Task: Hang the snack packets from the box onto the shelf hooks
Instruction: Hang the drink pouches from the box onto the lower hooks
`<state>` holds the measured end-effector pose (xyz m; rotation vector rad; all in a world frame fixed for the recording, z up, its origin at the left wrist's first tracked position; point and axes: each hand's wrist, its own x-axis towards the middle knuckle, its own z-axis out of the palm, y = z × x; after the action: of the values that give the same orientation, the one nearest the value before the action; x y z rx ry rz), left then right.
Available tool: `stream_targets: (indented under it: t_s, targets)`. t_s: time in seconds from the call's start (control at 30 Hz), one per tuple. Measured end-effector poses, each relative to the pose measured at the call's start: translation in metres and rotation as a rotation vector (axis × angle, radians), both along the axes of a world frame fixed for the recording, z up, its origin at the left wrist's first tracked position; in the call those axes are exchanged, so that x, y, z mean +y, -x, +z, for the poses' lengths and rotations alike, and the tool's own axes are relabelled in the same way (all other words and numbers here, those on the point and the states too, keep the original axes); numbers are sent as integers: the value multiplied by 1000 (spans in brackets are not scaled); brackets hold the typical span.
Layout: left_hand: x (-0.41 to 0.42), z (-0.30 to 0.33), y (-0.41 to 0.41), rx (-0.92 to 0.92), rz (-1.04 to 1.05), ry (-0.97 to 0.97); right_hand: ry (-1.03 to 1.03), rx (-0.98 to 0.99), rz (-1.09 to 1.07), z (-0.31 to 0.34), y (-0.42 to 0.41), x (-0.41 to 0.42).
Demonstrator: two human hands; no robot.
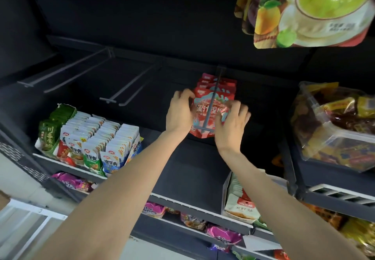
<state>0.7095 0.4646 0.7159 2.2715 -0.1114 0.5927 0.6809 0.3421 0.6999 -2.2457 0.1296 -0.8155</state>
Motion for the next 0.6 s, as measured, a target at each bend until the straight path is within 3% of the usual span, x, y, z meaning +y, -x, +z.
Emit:
stream_targets:
  t_s: [0.13, 0.37, 0.6]
  targets:
    - [35, -6, 23, 66, 26, -44, -244, 230, 230, -18, 19, 34]
    - [166, -28, 94, 229, 184, -66, -23, 362, 565, -15, 45, 150]
    - [354, -48, 179, 304, 429, 27, 168, 444, 832, -23, 85, 342]
